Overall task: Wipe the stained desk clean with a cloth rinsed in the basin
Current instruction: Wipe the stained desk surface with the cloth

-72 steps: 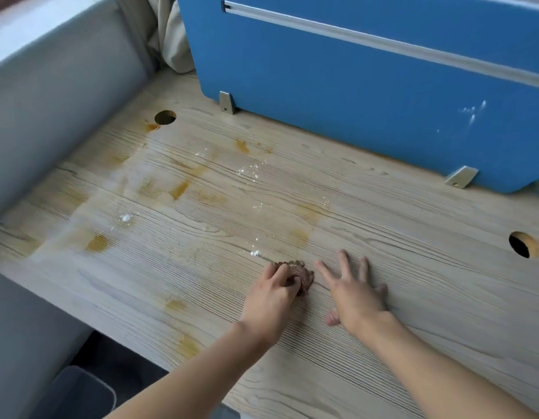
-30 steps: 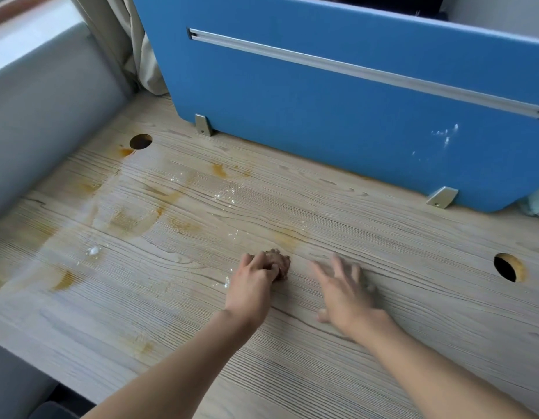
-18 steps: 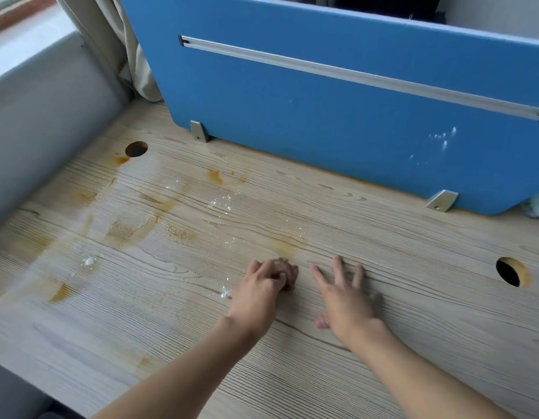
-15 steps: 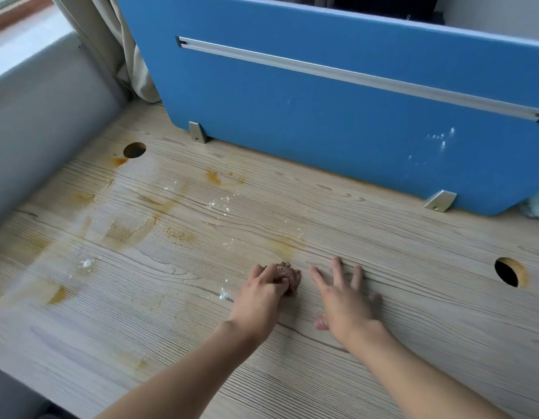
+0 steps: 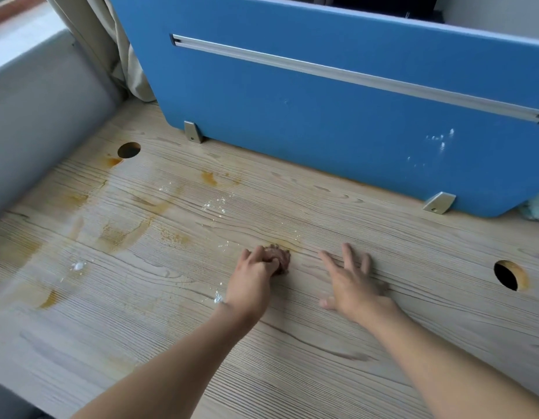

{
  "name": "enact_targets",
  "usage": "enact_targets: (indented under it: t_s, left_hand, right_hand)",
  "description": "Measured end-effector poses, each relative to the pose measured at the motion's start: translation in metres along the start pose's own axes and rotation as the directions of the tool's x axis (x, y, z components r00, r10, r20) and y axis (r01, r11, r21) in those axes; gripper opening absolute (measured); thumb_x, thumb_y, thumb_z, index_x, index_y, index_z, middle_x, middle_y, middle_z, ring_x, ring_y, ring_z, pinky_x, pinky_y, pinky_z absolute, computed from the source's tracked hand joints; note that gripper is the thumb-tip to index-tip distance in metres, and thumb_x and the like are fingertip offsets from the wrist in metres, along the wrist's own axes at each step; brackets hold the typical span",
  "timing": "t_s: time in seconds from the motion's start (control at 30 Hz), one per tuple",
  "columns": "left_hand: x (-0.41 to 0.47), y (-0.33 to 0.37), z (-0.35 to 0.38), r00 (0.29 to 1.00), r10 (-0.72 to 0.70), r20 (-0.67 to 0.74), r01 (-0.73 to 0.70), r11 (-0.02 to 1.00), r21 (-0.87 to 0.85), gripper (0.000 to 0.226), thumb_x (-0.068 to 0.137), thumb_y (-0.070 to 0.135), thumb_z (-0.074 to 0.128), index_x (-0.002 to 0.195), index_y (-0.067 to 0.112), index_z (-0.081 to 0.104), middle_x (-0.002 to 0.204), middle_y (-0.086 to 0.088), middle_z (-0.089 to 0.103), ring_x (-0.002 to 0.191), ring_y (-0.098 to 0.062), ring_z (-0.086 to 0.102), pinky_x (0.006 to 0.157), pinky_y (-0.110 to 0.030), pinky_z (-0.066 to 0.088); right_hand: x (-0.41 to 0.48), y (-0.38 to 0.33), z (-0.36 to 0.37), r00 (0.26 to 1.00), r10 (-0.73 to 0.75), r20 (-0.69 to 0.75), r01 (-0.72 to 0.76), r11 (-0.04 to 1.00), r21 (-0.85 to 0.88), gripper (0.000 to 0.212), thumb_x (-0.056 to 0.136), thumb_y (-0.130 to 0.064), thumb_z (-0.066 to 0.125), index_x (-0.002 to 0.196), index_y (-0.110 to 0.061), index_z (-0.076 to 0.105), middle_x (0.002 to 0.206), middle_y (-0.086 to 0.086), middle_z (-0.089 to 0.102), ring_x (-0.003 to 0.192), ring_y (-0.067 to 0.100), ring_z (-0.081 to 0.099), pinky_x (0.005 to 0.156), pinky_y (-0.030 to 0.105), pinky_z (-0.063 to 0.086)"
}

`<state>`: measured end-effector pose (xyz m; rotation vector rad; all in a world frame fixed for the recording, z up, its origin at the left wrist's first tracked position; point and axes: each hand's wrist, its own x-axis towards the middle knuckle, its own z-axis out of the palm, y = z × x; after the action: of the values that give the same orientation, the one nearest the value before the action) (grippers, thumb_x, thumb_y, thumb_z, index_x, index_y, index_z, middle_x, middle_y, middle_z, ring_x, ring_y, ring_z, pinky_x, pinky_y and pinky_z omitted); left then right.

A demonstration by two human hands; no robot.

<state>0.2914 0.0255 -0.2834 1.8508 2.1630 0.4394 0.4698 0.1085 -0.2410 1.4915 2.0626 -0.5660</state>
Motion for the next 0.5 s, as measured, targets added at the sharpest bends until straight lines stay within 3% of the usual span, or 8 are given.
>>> enact_targets:
  t_s: [0.1, 0.27, 0.33, 0.43, 0.5]
  left_hand:
    - [0.001, 0.006, 0.005, 0.999, -0.034, -0.014, 0.034, 0.999, 0.02, 0.03, 0.079, -0.007, 0.062, 0.095, 0.014, 0.075, 0.099, -0.002, 0.056, 0.088, -0.024, 0.043, 0.068, -0.038, 0.051]
    - [-0.011, 0.008, 0.004, 0.991, 0.131, 0.041, -0.13, 0.991, -0.01, 0.023, 0.082, 0.001, 0.067, 0.096, 0.018, 0.074, 0.098, 0.001, 0.055, 0.085, -0.022, 0.045, 0.055, -0.032, 0.046]
    - [0.003, 0.003, 0.0, 0.995, 0.093, 0.028, -0.093, 0.996, -0.005, 0.025, 0.084, 0.0, 0.063, 0.099, 0.017, 0.073, 0.102, -0.002, 0.056, 0.087, -0.023, 0.042, 0.06, -0.034, 0.045]
    - [0.019, 0.005, -0.001, 0.999, -0.022, -0.024, 0.021, 1.0, -0.003, 0.027, 0.078, -0.007, 0.059, 0.089, 0.013, 0.073, 0.097, -0.005, 0.056, 0.087, -0.028, 0.044, 0.068, -0.033, 0.043]
    - [0.012, 0.015, 0.003, 1.0, 0.025, -0.009, -0.024, 1.0, 0.009, 0.029, 0.072, -0.006, 0.067, 0.087, 0.016, 0.074, 0.098, -0.001, 0.06, 0.085, -0.027, 0.049, 0.064, -0.027, 0.041]
  right_hand:
    - [0.0, 0.0, 0.005, 1.0, 0.008, -0.019, -0.009, 0.999, -0.037, 0.102, 0.087, -0.045, 0.072, 0.155, -0.044, -0.005, 0.164, 0.004, -0.018, 0.148, 0.048, -0.008, 0.104, 0.074, 0.034]
    - [0.001, -0.001, 0.005, 1.0, 0.002, -0.012, -0.002, 1.0, -0.022, 0.102, 0.087, -0.041, 0.073, 0.155, -0.044, -0.003, 0.164, 0.004, -0.017, 0.147, 0.048, -0.007, 0.103, 0.074, 0.034]
    - [0.002, 0.0, 0.006, 1.0, 0.007, -0.007, -0.007, 1.0, -0.019, 0.102, 0.088, -0.041, 0.072, 0.155, -0.045, -0.005, 0.164, 0.003, -0.019, 0.148, 0.048, -0.008, 0.102, 0.075, 0.033]
    - [0.003, 0.0, 0.006, 1.0, 0.012, -0.013, -0.012, 1.0, -0.022, 0.102, 0.088, -0.04, 0.072, 0.154, -0.046, -0.005, 0.164, 0.003, -0.018, 0.147, 0.048, -0.008, 0.102, 0.075, 0.033]
    - [0.003, -0.001, 0.006, 1.0, 0.012, -0.006, -0.012, 1.0, -0.023, 0.102, 0.088, -0.04, 0.073, 0.154, -0.046, -0.005, 0.164, 0.003, -0.018, 0.147, 0.048, -0.008, 0.101, 0.075, 0.033]
